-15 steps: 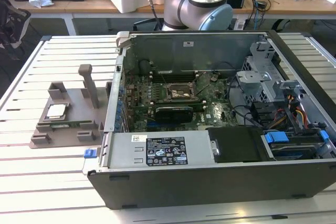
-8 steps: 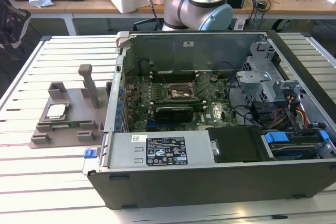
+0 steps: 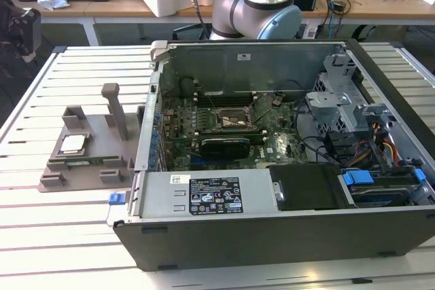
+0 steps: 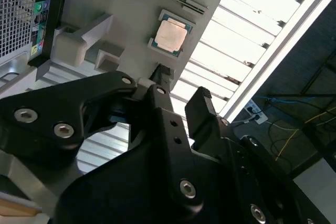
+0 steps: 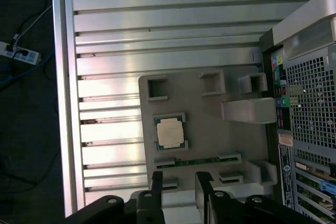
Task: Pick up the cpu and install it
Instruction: 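Pick up the cpu and move it towards the insertion slot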
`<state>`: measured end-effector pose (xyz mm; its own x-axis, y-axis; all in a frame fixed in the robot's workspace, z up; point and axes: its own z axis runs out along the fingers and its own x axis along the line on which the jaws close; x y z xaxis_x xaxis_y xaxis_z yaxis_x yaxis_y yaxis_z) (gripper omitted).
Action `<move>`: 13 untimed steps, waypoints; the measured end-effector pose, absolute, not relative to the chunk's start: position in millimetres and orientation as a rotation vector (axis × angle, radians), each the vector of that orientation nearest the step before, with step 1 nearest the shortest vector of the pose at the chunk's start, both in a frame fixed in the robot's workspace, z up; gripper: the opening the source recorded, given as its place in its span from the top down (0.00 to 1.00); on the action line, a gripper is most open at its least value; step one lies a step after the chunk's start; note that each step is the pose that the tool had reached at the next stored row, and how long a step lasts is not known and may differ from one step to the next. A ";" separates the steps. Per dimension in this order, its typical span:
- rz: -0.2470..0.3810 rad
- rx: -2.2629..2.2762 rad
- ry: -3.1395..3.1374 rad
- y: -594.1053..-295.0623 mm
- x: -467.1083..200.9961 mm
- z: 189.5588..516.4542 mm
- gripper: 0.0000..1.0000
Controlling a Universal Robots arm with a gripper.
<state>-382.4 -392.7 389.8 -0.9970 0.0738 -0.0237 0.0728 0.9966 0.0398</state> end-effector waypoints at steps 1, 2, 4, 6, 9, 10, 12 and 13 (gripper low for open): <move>0.061 0.114 3.114 -392.6 -382.4 389.7 0.58; 0.061 0.114 3.114 -392.7 -382.4 389.7 0.46; 0.034 0.113 3.114 -392.6 -382.6 389.7 0.40; -0.033 0.090 3.113 -392.7 -382.4 389.7 0.40; -0.052 -0.031 3.112 -392.6 -382.4 389.7 0.40; -0.052 -0.032 3.112 -392.6 -382.4 389.7 0.40; -0.052 -0.032 3.112 -392.6 -382.4 389.7 0.40; -0.052 -0.032 3.112 -392.7 -382.4 389.6 0.40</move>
<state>-382.4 -392.7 389.6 -0.9994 -0.0213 -0.0282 -0.0203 0.9992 -0.0339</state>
